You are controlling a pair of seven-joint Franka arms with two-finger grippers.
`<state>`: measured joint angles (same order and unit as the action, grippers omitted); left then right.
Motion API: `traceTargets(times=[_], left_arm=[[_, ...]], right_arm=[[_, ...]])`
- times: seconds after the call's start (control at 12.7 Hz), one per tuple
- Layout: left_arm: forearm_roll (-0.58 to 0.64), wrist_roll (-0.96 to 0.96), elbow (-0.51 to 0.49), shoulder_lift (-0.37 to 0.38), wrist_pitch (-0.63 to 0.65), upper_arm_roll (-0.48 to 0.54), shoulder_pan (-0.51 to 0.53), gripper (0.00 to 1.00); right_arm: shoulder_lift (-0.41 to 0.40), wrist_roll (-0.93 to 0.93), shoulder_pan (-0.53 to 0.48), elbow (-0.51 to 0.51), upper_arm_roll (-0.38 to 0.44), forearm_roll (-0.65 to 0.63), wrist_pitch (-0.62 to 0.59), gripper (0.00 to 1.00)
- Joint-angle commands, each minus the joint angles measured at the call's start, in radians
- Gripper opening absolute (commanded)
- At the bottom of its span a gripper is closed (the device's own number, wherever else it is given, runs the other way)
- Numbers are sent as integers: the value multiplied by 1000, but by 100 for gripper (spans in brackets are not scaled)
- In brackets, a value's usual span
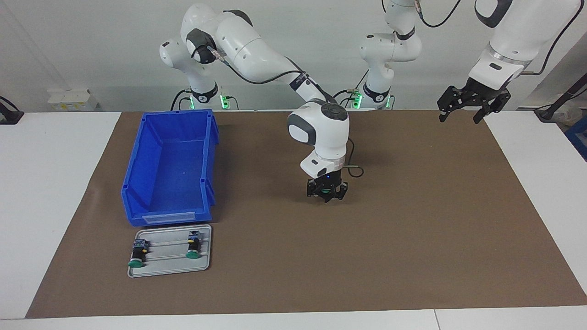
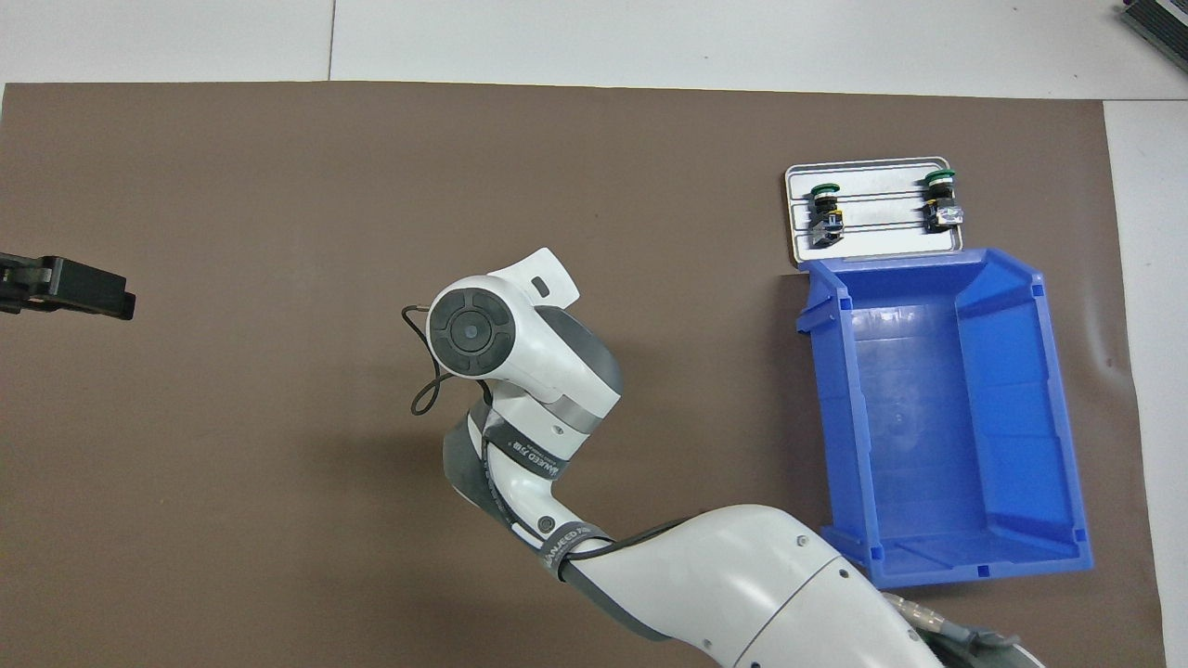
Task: Place and press button with both arms
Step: 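Carry the held button over to the blue bin with the right gripper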
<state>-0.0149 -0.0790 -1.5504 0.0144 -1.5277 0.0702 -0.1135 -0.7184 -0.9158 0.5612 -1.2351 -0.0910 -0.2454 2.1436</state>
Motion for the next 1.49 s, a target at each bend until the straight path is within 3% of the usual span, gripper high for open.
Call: traceTargets(times=[0.0, 0.47, 0.78, 0.94, 1.1, 1.26, 1.41], left_arm=[[20, -7, -28, 26, -2, -9, 9, 100], [20, -5, -28, 26, -2, -9, 9, 100], [20, -5, -28, 26, -2, -9, 9, 100], [20, -5, -28, 26, -2, -9, 9, 100], [20, -5, -28, 26, -2, -9, 9, 100], [20, -7, -28, 26, -2, -9, 9, 100], [20, -7, -28, 26, -2, -9, 9, 100]], right_arm=[[97, 205, -114, 6, -15, 118, -77, 1], [310, 487, -303, -38, -15, 152, -283, 1], [561, 739, -501, -326, -13, 254, -269, 0], [667, 810, -569, -475, -13, 258, -207, 0], [775, 911, -639, -672, -12, 261, -64, 0], [833, 943, -678, -815, -10, 262, 69, 0], [852, 940, -676, -895, -9, 262, 160, 0]])
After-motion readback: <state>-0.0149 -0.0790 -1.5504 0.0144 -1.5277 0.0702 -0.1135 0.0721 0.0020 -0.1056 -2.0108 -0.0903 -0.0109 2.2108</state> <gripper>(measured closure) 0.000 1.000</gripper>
